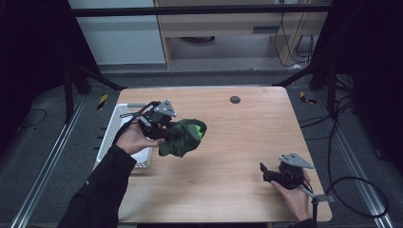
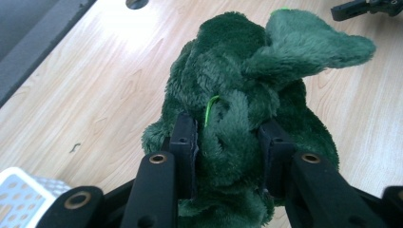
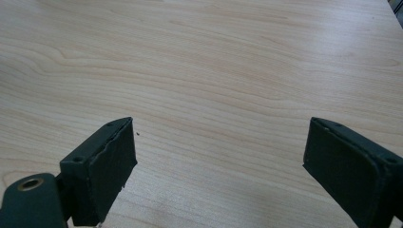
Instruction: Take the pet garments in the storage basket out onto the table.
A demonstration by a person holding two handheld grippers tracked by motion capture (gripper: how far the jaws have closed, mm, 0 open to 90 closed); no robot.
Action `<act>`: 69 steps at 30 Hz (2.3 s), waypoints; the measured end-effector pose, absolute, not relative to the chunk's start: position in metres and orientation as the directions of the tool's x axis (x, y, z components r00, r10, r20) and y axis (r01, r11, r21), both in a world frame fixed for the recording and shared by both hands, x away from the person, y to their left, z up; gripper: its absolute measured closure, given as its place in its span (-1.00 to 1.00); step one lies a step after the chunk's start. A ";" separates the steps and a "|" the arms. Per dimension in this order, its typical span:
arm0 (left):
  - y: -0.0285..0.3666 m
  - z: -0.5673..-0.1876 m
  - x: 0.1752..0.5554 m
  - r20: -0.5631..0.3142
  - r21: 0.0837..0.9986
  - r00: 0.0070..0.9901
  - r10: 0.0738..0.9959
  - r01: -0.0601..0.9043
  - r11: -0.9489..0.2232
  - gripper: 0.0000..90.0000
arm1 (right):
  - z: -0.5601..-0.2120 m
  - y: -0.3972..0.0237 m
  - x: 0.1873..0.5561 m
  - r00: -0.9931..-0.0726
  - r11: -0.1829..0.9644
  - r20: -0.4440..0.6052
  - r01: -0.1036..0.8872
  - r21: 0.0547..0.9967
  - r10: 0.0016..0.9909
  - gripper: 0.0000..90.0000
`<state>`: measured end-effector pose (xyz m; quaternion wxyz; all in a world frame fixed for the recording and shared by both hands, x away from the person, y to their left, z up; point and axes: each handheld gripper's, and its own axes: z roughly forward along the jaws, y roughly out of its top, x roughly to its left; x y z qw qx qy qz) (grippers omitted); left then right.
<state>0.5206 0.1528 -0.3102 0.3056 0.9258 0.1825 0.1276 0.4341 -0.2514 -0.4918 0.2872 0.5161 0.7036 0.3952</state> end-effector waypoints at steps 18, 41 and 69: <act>0.118 -0.335 0.525 0.090 0.559 0.946 0.311 0.210 -0.802 0.43 | -0.491 -0.252 0.434 -0.300 0.156 -0.001 0.493 0.856 0.954 -0.77; 0.073 -0.375 0.523 0.070 0.489 0.976 0.208 0.148 -0.860 0.42 | -0.491 -0.253 0.434 -0.294 0.152 -0.001 0.490 0.859 0.956 -0.77; 0.061 -0.422 0.523 0.041 0.450 0.981 0.190 0.152 -0.880 0.35 | -0.492 -0.252 0.434 -0.302 0.166 -0.012 0.491 0.855 0.953 -0.77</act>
